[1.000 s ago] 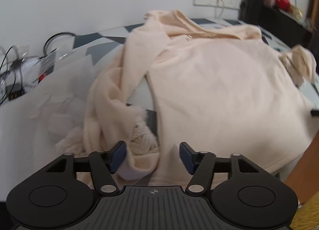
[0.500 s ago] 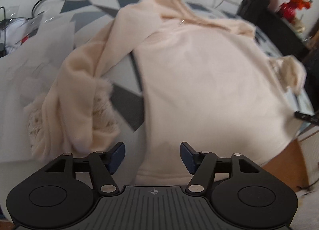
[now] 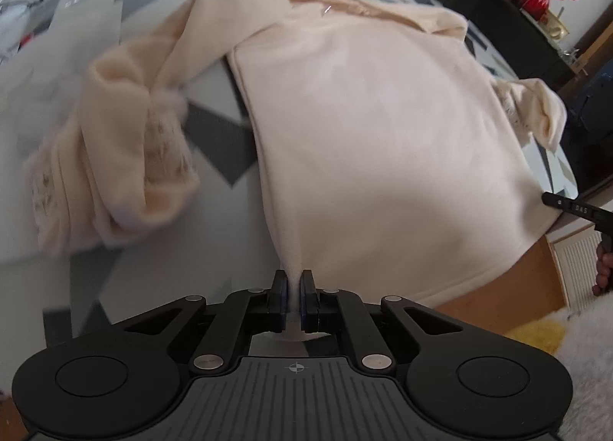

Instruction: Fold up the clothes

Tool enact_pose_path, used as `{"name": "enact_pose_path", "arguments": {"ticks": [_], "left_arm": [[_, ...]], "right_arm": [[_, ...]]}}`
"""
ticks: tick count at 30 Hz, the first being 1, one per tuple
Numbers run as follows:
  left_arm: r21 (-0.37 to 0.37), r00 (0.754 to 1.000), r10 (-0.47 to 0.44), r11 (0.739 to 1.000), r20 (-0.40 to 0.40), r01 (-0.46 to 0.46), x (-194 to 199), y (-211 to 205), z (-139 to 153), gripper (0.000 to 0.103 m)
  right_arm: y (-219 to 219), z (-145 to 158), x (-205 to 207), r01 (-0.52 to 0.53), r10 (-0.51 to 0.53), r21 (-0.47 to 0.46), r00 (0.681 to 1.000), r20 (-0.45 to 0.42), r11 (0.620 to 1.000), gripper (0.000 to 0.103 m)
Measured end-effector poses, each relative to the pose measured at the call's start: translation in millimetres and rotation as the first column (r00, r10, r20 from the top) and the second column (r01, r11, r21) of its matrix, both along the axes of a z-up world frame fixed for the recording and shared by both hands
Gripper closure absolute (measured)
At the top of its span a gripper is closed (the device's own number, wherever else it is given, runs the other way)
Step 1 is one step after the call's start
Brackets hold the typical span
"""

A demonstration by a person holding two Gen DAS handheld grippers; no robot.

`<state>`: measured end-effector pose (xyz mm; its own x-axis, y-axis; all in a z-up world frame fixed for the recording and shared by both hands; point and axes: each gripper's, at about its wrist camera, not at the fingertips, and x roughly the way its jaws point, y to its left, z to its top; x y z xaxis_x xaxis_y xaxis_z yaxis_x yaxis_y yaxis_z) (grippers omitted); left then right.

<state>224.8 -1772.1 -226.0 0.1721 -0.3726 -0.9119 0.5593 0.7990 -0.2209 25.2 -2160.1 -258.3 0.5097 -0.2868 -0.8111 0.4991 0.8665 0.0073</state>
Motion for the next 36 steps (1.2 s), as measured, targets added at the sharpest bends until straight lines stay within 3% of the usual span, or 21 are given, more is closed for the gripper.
{"name": "enact_pose_path", "arguments": {"ticks": [2,3,4,5,7,9,12,14,17,19,21,22,24,26,28,32,36], "left_arm": [[0.004,1.000,0.027,1.000,-0.009,-0.027,0.5,0.2,-1.0,0.095],[0.010,0.999,0.046,0.999,-0.011,-0.046,2.3,0.1,0.1,0.086],[0.018,0.998,0.064,0.998,-0.008,-0.064,5.5,0.2,3.5,0.068],[0.016,0.997,0.077,0.997,0.011,-0.077,8.6,0.7,10.3,0.062],[-0.008,0.998,0.059,0.998,0.027,-0.059,15.6,1.4,26.7,0.064],[-0.042,0.997,0.048,0.998,0.053,-0.046,23.6,2.8,44.6,0.065],[-0.118,0.986,0.079,0.991,0.146,-0.062,37.1,8.0,76.1,0.064],[-0.211,0.972,0.139,0.972,0.188,-0.098,48.3,13.1,97.7,0.062],[-0.349,0.944,0.230,0.927,0.235,-0.139,65.9,7.8,125.9,0.062],[-0.390,0.921,0.277,0.907,0.275,-0.156,77.9,-5.4,145.8,0.062],[-0.437,0.895,0.315,0.886,0.317,-0.157,86.6,-20.4,167.2,0.057],[-0.462,0.880,0.334,0.873,0.337,-0.155,90.5,-28.0,177.9,0.049],[-0.498,0.861,0.361,0.854,0.358,-0.151,93.8,-41.4,190.9,0.042],[-0.488,0.850,0.379,0.856,0.366,-0.171,97.1,-58.7,191.2,0.042],[-0.414,0.854,0.380,0.883,0.355,-0.221,99.7,-78.4,175.6,0.043],[-0.248,0.871,0.375,0.919,0.317,-0.305,107.6,-119.0,125.4,0.044],[-0.121,0.878,0.395,0.919,0.269,-0.376,115.4,-150.8,69.7,0.044]], "right_arm": [[0.9,-1.6,-0.8,0.008,-0.008,-0.005,1.000,-0.016,1.000,0.095],[1.4,-0.6,0.7,0.015,-0.015,-0.006,1.000,-0.024,1.000,0.095],[1.2,2.4,3.6,0.030,-0.030,-0.001,0.999,-0.033,1.000,0.091],[0.6,7.0,6.3,0.046,-0.046,0.009,0.998,-0.035,0.999,0.084],[-2.1,24.9,11.4,0.077,-0.077,0.057,0.997,0.003,0.995,0.078],[-3.1,45.9,19.4,0.066,-0.072,0.104,0.996,0.055,0.992,0.078],[-1.3,80.4,35.1,0.019,-0.038,0.129,0.988,0.148,0.991,0.078],[0.0,102.5,47.5,0.002,-0.031,0.131,0.976,0.215,0.991,0.078],[3.2,132.0,72.2,-0.046,-0.011,0.169,0.946,0.325,0.985,0.078],[9.2,153.4,95.5,-0.093,0.019,0.168,0.917,0.398,0.981,0.077],[14.9,174.2,119.0,-0.139,0.047,0.165,0.882,0.469,0.976,0.067],[16.3,182.8,131.0,-0.163,0.058,0.167,0.861,0.505,0.972,0.057],[18.0,193.7,151.4,-0.218,0.092,0.153,0.812,0.576,0.964,0.052],[20.1,194.4,173.3,-0.264,0.151,0.095,0.772,0.617,0.960,0.047],[21.5,179.6,194.6,-0.269,0.204,0.024,0.783,0.588,0.963,0.045],[15.0,123.7,227.8,-0.313,0.311,-0.065,0.853,0.419,0.948,0.044],[-1.0,64.4,252.6,-0.353,0.336,0.026,0.907,0.256,0.935,0.044]]}}
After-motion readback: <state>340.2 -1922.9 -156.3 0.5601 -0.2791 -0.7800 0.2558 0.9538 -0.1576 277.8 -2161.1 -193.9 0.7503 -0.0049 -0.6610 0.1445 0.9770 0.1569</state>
